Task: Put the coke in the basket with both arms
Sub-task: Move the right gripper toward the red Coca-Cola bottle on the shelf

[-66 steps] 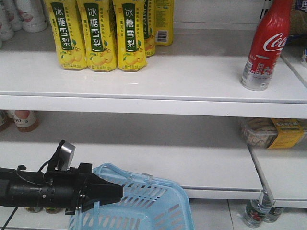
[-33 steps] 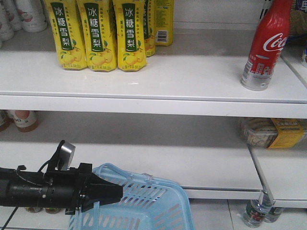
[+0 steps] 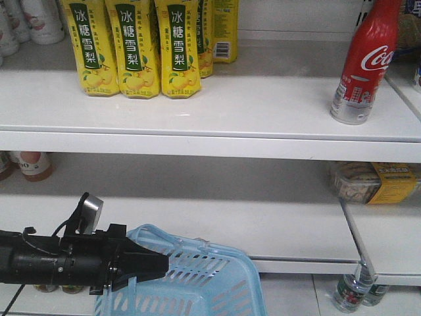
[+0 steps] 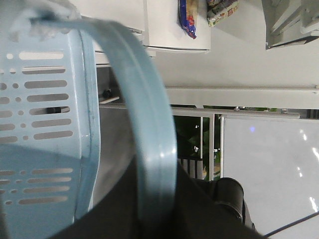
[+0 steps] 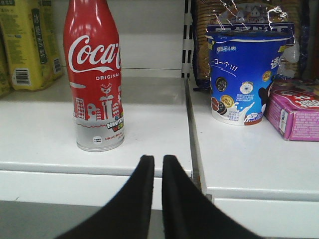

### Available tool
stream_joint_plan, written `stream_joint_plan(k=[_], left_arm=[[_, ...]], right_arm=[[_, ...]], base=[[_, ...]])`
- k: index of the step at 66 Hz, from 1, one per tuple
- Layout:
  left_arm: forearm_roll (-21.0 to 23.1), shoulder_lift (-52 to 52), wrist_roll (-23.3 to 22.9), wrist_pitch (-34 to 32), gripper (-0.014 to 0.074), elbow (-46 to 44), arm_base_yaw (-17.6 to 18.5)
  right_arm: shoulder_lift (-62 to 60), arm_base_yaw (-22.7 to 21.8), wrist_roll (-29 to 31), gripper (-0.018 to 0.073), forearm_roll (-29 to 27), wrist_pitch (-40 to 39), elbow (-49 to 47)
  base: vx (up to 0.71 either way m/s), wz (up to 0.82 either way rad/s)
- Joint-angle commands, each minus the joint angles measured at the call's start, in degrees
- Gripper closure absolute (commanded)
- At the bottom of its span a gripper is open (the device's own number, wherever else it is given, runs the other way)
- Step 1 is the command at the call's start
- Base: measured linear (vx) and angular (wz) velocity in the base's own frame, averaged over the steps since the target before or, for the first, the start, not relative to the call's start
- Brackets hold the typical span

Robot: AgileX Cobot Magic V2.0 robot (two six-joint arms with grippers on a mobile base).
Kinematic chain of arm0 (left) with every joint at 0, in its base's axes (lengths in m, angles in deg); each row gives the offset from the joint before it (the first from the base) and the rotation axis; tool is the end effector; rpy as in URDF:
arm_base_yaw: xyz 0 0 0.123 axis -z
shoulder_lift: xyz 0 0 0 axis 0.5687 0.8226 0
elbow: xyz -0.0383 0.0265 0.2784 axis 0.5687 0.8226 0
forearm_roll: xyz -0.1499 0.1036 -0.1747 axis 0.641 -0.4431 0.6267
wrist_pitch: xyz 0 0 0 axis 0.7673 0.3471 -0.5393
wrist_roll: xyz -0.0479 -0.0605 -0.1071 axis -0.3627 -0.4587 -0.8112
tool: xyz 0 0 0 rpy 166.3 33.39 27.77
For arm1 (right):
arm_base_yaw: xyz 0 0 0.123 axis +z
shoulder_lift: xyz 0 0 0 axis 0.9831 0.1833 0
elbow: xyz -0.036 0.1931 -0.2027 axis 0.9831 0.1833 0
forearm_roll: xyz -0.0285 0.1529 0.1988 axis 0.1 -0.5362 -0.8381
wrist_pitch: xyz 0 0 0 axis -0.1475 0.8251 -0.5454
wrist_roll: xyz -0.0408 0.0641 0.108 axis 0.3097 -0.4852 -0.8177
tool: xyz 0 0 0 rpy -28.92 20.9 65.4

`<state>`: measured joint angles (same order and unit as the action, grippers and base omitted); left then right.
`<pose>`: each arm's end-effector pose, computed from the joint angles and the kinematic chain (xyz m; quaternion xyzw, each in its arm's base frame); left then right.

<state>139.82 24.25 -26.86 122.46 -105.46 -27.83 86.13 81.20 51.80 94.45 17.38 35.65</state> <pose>0.2395 -0.1485 0.1472 -0.0666 0.8092 -0.5799 0.0664 0.1671 0.0042 0.3243 -0.0065 0.7292 0.0099 0.6842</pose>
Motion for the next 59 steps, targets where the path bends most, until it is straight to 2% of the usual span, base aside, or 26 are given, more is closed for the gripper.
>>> stream_joint_plan(k=[1,24,32,40,51,59], left_arm=[[5.6,-2.5,0.4,5.7,0.0602,-1.1,0.2],[5.6,-2.5,0.4,5.7,0.0602,-1.1,0.2],[5.6,-2.5,0.4,5.7,0.0602,-1.1,0.2],[5.6,-2.5,0.4,5.7,0.0602,-1.1,0.2],[5.6,-2.5,0.4,5.7,0.0602,-1.1,0.2],[5.6,-2.5,0.4,5.7,0.0602,-1.1,0.2]], right_arm=[[0.4,0.1,0.2,0.0447,0.1,-3.6,-2.2],[0.3,0.1,0.2,0.0126,0.1,-3.1,-2.2],[0.3,0.1,0.2,0.0043,0.1,-3.0,-2.2],[0.3,0.1,0.0,0.0022,-0.3,-3.4,-2.2],[0.5,0.9,0.3,0.0032,-5.3,-4.2,-3.4],[2.3,5.4,0.5,0.0040,-3.7,-4.0,-7.0]], base=[[0.00,0.00],[0.00,0.00],[0.00,0.00],[0.00,0.00],[0.00,0.00],[0.00,0.00]])
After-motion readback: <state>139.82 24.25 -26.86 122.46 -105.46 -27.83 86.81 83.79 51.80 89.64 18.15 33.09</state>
